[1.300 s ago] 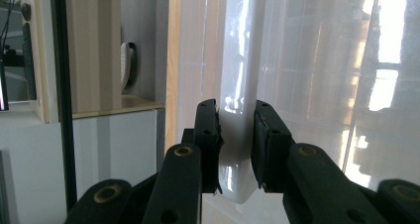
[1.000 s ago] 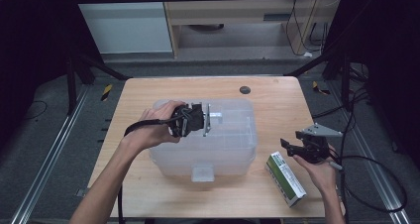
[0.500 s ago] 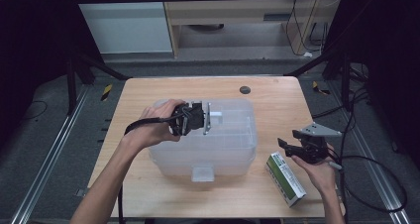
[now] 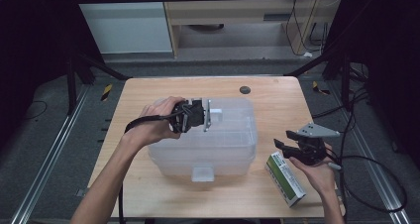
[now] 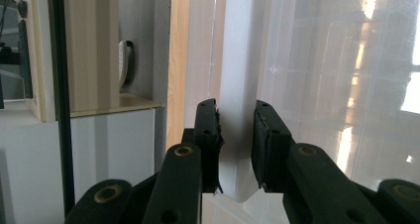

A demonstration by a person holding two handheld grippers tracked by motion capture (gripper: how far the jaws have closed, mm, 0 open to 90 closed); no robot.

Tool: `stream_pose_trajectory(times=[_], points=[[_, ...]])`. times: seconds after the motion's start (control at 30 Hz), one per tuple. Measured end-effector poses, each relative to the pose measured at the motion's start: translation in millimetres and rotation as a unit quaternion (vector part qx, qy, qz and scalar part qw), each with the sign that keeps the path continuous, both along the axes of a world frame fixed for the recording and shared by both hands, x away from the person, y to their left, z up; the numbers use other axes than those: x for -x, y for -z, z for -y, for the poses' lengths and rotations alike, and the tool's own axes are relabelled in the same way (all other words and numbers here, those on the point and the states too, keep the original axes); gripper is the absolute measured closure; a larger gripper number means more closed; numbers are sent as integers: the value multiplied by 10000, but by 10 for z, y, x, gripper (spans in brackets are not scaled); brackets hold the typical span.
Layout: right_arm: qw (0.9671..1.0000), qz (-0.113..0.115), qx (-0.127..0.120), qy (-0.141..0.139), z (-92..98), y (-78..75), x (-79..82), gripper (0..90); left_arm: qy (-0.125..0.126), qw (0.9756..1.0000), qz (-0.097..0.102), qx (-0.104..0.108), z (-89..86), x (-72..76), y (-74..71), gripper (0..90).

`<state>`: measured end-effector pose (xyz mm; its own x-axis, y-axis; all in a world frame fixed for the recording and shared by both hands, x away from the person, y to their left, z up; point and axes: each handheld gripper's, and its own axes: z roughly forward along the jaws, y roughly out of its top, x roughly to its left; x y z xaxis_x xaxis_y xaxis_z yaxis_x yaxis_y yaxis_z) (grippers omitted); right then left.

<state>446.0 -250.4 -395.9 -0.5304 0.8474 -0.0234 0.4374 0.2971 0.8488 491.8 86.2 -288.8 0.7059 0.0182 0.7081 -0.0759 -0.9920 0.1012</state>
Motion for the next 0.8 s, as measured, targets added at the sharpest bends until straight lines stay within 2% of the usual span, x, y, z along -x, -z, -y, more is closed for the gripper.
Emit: stream_pose_trajectory(times=[0.33, 0.5, 0.63, 0.67, 0.73, 0.77, 0.8], points=[[9996, -58, -71, -280, -74, -80, 53, 544, 8, 9999, 36, 95, -12, -40, -24, 744], [9991, -126, -91, -401, -115, -105, 74, 574, -27, 10000, 26, 62, -8, -54, -45, 743], [9986, -150, -92, -499, -154, -125, 91, 592, -34, 9999, 28, 107, -13, -69, -54, 741], [9985, -168, -89, -510, -167, -131, 96, 598, 37, 9998, 35, 166, -17, -88, -52, 741], [9984, -168, -97, -528, -174, -135, 100, 601, -25, 9998, 38, 171, -21, -82, -56, 740], [9978, -195, -203, -600, -182, -140, 107, 608, 34, 9998, 34, 178, -21, -96, -58, 739], [9977, -201, -218, -613, -183, -141, 107, 611, -20, 9998, 42, 186, -27, -90, -61, 739]])
